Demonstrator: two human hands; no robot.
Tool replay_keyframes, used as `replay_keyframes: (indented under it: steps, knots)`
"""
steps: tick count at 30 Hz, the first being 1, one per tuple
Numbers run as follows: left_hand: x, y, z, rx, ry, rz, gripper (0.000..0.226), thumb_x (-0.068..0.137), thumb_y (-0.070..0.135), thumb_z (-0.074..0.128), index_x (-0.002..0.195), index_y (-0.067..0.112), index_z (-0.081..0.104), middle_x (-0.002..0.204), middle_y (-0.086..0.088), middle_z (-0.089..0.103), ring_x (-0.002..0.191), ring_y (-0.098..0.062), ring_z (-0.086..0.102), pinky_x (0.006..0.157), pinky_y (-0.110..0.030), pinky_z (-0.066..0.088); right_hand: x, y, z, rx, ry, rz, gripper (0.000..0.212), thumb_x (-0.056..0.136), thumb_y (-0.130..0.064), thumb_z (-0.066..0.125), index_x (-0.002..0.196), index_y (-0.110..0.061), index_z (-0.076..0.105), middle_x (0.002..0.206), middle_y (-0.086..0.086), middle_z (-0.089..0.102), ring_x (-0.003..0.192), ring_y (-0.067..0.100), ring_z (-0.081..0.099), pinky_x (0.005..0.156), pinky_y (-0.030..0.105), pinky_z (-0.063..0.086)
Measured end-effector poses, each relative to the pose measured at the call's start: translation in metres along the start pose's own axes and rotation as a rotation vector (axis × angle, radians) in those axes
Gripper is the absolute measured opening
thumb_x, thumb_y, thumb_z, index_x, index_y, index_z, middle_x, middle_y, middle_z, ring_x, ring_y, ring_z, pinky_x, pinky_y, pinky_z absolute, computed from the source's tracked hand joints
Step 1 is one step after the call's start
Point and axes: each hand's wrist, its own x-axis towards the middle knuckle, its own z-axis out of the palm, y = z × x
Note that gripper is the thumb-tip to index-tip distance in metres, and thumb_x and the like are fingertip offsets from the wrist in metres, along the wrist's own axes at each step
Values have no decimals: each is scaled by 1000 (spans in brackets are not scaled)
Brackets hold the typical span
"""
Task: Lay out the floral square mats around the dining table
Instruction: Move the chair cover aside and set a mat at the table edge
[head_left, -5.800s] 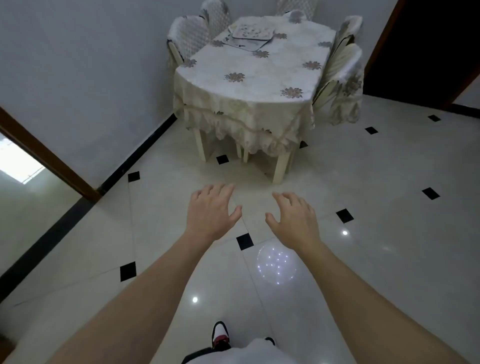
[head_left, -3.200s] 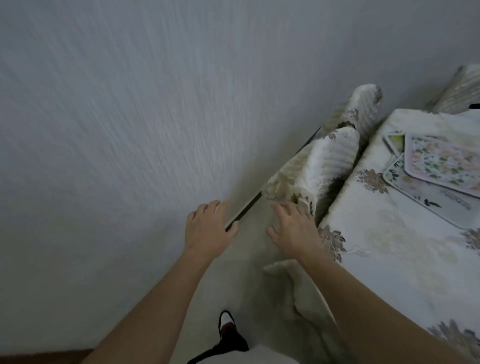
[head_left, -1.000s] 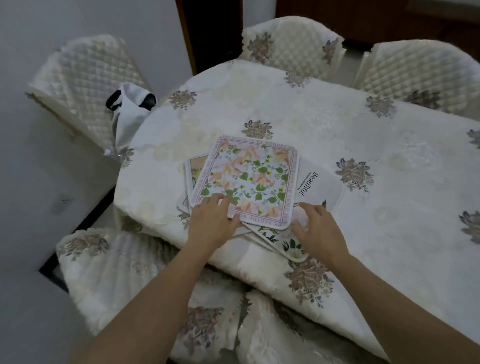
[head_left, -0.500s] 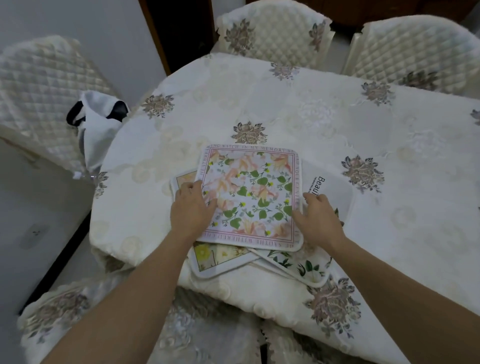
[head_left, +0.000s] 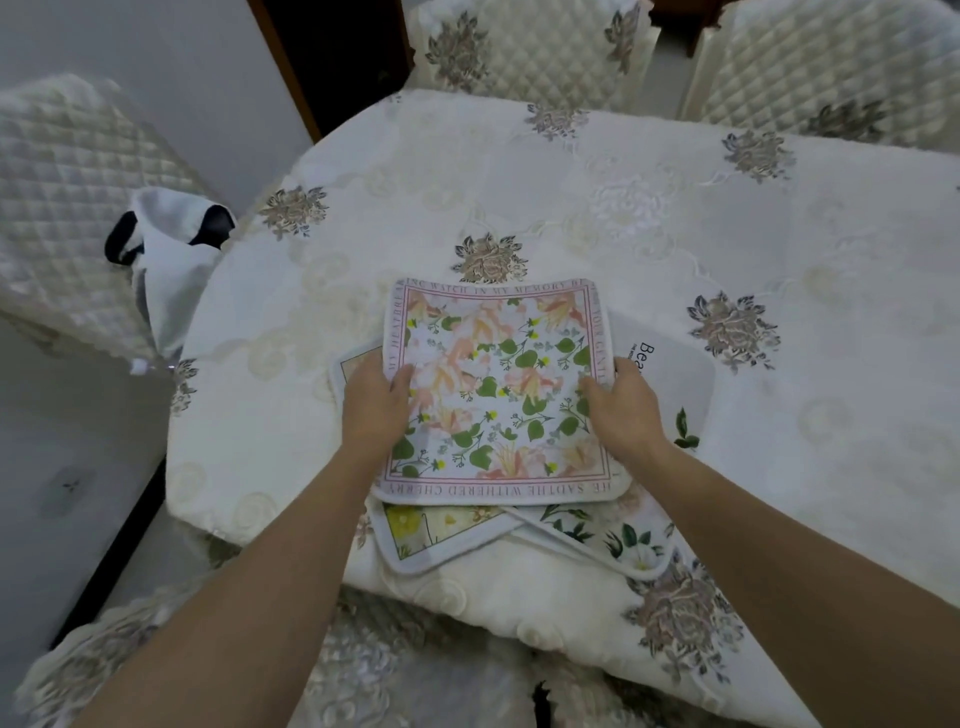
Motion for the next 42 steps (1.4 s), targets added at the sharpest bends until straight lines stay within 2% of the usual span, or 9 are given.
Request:
replay_keyframes:
  steps: [7,10,14,21,24,27,32,36,42]
  knots:
    - [-24,31,-7,-37,-50,99,26,105,30,38,114,11,52,102,-4,59,93,-24,56,75,-34,42,-20,-9,-31,76,-4,-33,28,102,-31,44,119,-13,55,107,0,63,93,20,61,81,38,51]
    - [-41,57,-7,-85,-43,138,27,105,32,37,113,11,52,98,-3,58,91,-24,57,73,-34,41,-33,-3,-65,129,36,-17,22,101,-32,46,113,-17,55,103,0,65,89,19,63,78,38,54]
    - [-71,100,6,-115,-70,200,31,105,32,37,121,11,53,104,0,57,94,-19,54,76,-32,40,-50,16,-123,170,76,26,20,99,-33,49,113,-21,57,102,0,67,87,22,67,80,45,57]
    - [-135,166,58,-108,-140,245,36,104,39,36,101,5,49,94,-17,58,85,-33,57,73,-47,48,-85,70,-228,201,172,48,19,97,-33,50,107,-19,57,101,1,67,87,22,68,79,46,58]
    - [-165,191,81,-117,-174,260,38,104,38,35,96,3,47,88,-18,54,76,-29,52,68,-42,43,-103,99,-266,238,214,38,19,98,-35,48,97,-18,56,93,0,63,82,21,67,72,39,56]
    - [-193,209,103,-123,-205,266,37,104,37,35,90,4,44,77,-6,46,68,-22,44,63,-37,36,-119,127,-295,240,251,27,23,99,-37,48,81,-23,50,81,-3,55,74,19,62,71,39,53]
    - [-229,225,133,-130,-271,250,34,105,35,35,95,5,48,82,-2,51,72,-16,48,63,-32,38,-141,168,-322,206,264,68,34,101,-35,46,71,-23,36,72,-4,42,70,21,59,63,34,40]
    - [-248,220,152,-132,-299,225,32,105,34,36,88,8,43,77,0,45,68,-15,43,60,-31,35,-144,194,-325,200,250,126,34,101,-36,46,72,-20,36,73,-2,41,64,19,51,73,49,48]
    - [-249,200,181,-112,-368,161,25,105,33,35,84,21,42,76,5,45,69,-14,45,59,-30,34,-140,220,-311,177,239,171,33,102,-34,44,72,-22,36,73,-3,41,65,18,48,69,45,45]
